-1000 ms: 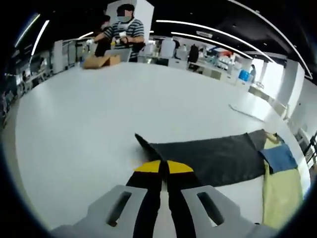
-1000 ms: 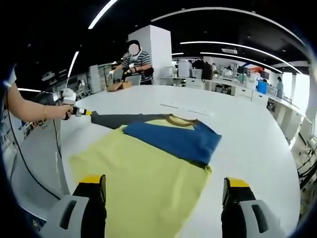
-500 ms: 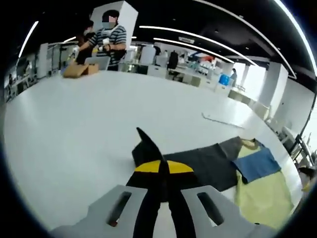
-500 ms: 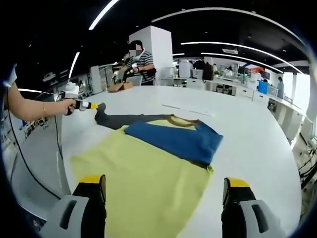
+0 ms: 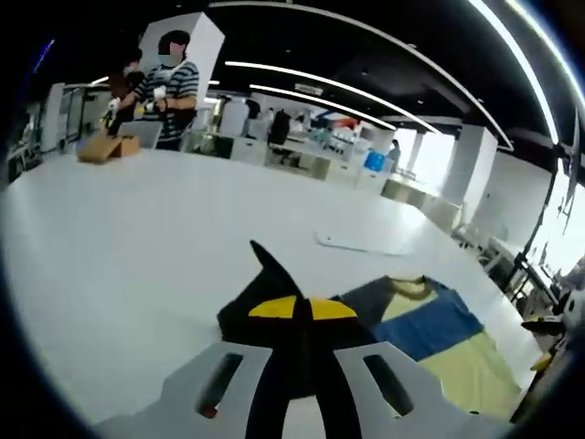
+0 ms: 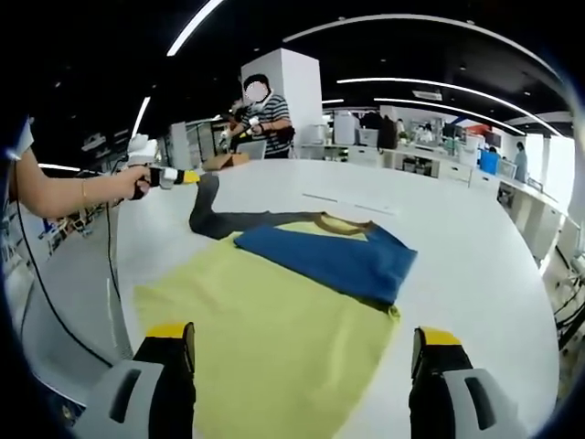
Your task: Fold the garment on the visible template until the final outline fits inside the template.
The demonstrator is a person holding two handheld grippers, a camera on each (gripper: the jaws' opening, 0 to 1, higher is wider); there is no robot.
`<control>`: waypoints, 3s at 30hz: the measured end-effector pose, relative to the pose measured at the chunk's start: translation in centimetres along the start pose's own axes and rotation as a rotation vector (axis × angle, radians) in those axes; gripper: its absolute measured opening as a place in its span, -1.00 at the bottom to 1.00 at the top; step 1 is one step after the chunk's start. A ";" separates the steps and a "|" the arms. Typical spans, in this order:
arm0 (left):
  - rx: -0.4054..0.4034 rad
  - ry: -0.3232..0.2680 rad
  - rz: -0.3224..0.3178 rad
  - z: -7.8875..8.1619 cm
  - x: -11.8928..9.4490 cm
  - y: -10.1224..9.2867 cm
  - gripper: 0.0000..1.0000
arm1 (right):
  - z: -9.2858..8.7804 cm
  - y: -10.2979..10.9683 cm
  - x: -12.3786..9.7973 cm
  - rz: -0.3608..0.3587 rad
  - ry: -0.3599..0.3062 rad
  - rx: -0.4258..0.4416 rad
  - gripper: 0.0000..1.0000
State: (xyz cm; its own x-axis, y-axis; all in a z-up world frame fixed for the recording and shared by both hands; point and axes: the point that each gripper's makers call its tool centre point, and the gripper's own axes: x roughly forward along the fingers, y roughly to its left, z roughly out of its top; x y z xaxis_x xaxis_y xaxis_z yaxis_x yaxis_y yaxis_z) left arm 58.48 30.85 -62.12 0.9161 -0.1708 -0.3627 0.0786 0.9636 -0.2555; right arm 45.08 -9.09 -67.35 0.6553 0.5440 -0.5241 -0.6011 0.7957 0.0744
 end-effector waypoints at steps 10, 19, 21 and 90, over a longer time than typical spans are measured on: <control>0.014 -0.007 -0.097 1.1 1.6 -5.1 -1.00 | 0.0 0.3 0.1 0.004 -0.003 -0.005 0.96; 0.026 -0.023 -0.170 2.0 2.8 -9.4 -1.00 | -0.4 0.4 0.2 0.007 0.001 0.001 0.96; 0.028 -0.020 -0.183 2.0 3.1 -10.2 -1.00 | -0.5 0.4 0.2 0.007 0.003 0.001 0.96; 0.225 0.153 -0.545 -6.4 11.4 -35.2 -1.00 | -2.5 -0.5 1.0 -0.004 0.012 0.081 0.96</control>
State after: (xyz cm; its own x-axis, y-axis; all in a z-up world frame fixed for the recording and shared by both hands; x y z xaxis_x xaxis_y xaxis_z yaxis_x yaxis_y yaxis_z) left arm 63.59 -6.37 -62.98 0.6549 -0.6636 -0.3615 0.6171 0.7458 -0.2511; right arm 44.91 -9.63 -70.07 0.6515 0.5383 -0.5346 -0.5597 0.8167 0.1404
